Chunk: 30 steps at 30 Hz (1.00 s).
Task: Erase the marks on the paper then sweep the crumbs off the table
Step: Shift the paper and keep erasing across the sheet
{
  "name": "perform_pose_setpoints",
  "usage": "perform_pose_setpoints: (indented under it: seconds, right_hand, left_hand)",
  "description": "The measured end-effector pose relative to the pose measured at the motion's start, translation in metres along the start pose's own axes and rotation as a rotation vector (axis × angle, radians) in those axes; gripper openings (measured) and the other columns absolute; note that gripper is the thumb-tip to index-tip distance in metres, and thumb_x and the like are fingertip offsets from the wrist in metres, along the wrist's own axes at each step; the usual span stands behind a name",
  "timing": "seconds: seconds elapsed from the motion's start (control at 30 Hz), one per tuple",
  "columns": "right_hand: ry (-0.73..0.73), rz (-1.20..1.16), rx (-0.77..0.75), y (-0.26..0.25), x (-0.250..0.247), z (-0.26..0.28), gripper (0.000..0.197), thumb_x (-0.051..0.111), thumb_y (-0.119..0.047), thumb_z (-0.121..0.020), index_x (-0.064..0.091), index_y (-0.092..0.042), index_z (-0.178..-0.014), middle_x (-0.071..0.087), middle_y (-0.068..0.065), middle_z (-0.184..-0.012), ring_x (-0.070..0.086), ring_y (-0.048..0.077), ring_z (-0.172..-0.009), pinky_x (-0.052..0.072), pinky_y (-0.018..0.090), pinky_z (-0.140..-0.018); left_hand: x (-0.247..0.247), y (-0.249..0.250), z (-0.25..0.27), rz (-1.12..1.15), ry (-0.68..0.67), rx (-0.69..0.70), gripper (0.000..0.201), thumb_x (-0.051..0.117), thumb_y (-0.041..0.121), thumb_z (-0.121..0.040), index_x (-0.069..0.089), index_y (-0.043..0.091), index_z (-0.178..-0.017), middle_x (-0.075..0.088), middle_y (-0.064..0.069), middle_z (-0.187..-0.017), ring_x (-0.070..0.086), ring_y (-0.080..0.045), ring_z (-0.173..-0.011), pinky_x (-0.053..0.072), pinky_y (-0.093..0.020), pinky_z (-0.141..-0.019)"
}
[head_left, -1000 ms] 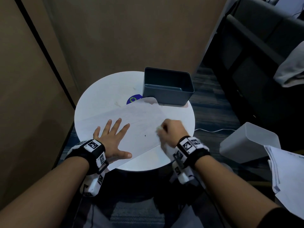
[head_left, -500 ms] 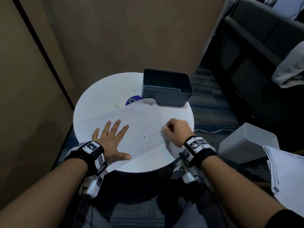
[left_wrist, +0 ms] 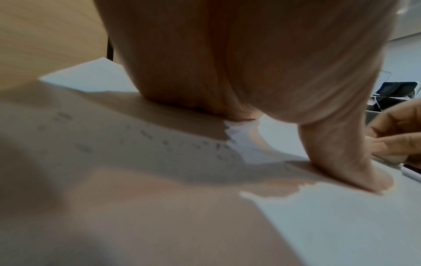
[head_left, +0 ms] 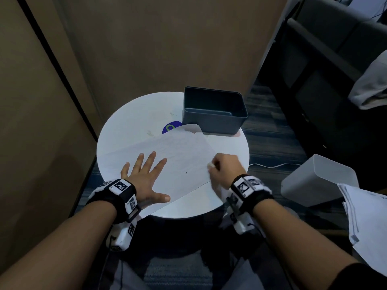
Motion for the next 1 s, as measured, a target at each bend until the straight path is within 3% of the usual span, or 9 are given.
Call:
perform_pose_setpoints:
  seconds: [0.1,0.17,0.3,0.4,0.5,0.6,0.77,0.83,1.0]
  right_hand:
    - [-0.172,-0.023,-0.201,-0.05,0.04,0.025,0.017,0.056,-0.033,-0.088,0.062,-0.018,-0.088,0.067,0.01,-0.09,0.061,0.031,-0.083,0.05,0.033,-0.071]
    - [-0.193,-0.013,-0.222,-0.055,0.049,0.032,0.015,0.056,-0.033,-0.088,0.06,-0.019,-0.087,0.065,0.01,-0.088,0.06,0.031,-0.081,0.053,0.037,-0.071]
    - [-0.005,-0.022,0.027,0.0,0.011,0.013,0.015,0.056,-0.029,-0.089,0.062,-0.016,-0.086,0.066,0.011,-0.085,0.061,0.031,-0.075,0.051,0.033,-0.067]
    - [0.006,-0.048,0.112,0.018,-0.013,0.003,0.015,0.06,-0.03,-0.09,0.063,-0.016,-0.085,0.066,0.005,-0.087,0.062,0.022,-0.075,0.05,0.03,-0.066]
    - [-0.058,-0.139,-0.028,-0.023,0.0,0.011,0.014,0.065,-0.028,-0.087,0.062,-0.018,-0.078,0.067,0.005,-0.083,0.061,0.022,-0.075,0.045,0.027,-0.064]
    - [-0.195,-0.098,-0.148,-0.056,0.033,0.032,0.019,0.064,-0.029,-0.086,0.055,-0.021,-0.071,0.066,0.005,-0.082,0.059,0.024,-0.077,0.047,0.031,-0.066]
    - [-0.048,-0.017,0.119,-0.003,0.007,0.019,0.022,0.062,-0.026,-0.088,0.053,-0.019,-0.068,0.064,0.005,-0.086,0.061,0.025,-0.078,0.051,0.031,-0.068]
    - [-0.019,0.035,0.148,0.003,-0.004,0.015,0.019,0.061,-0.026,-0.09,0.055,-0.019,-0.073,0.064,0.005,-0.091,0.061,0.023,-0.082,0.051,0.032,-0.071]
    - [-0.206,-0.075,-0.13,-0.066,0.03,0.041,0.018,0.062,-0.027,-0.088,0.054,-0.021,-0.073,0.065,0.005,-0.084,0.059,0.025,-0.08,0.044,0.03,-0.067]
  left_hand:
    - [-0.001,-0.002,-0.001,0.01,-0.004,-0.002,0.12,0.047,0.094,-0.064,-0.03,0.049,-0.145,-0.042,0.013,-0.152,-0.034,-0.021,-0.145,-0.012,-0.057,-0.115]
    - [-0.001,-0.002,-0.002,0.008,-0.012,-0.002,0.121,0.047,0.094,-0.064,-0.03,0.049,-0.145,-0.043,0.013,-0.152,-0.034,-0.022,-0.145,-0.012,-0.058,-0.115]
    - [0.0,0.0,-0.001,0.007,0.01,0.004,0.121,0.045,0.095,-0.062,-0.028,0.048,-0.146,-0.041,0.013,-0.153,-0.033,-0.021,-0.145,-0.012,-0.057,-0.115]
    - [0.0,0.0,-0.001,0.004,-0.006,0.0,0.121,0.044,0.095,-0.063,-0.029,0.047,-0.147,-0.041,0.012,-0.154,-0.033,-0.022,-0.146,-0.012,-0.058,-0.115]
    - [-0.002,-0.001,0.0,0.003,0.003,-0.002,0.122,0.043,0.096,-0.061,-0.029,0.047,-0.146,-0.041,0.012,-0.154,-0.032,-0.023,-0.146,-0.012,-0.058,-0.115]
    - [-0.002,-0.002,-0.001,0.011,-0.009,0.004,0.124,0.042,0.098,-0.059,-0.03,0.048,-0.146,-0.042,0.012,-0.152,-0.033,-0.023,-0.145,-0.012,-0.058,-0.114]
    - [0.001,-0.001,-0.002,-0.001,0.0,0.005,0.121,0.043,0.096,-0.062,-0.029,0.048,-0.146,-0.041,0.012,-0.154,-0.032,-0.022,-0.146,-0.012,-0.058,-0.115]
    - [0.002,-0.001,-0.001,-0.001,-0.004,0.006,0.122,0.042,0.097,-0.061,-0.03,0.048,-0.146,-0.041,0.012,-0.154,-0.033,-0.023,-0.146,-0.012,-0.058,-0.115]
    - [-0.001,-0.001,-0.001,0.006,0.003,0.003,0.121,0.046,0.094,-0.063,-0.029,0.048,-0.146,-0.04,0.012,-0.154,-0.032,-0.023,-0.146,-0.012,-0.058,-0.115]
Point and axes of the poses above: each hand's wrist, its own z-axis away from the middle knuckle, its own x-axis out of the palm, y = z × x, the point moved 3 cm from there along -z, towards the middle knuckle
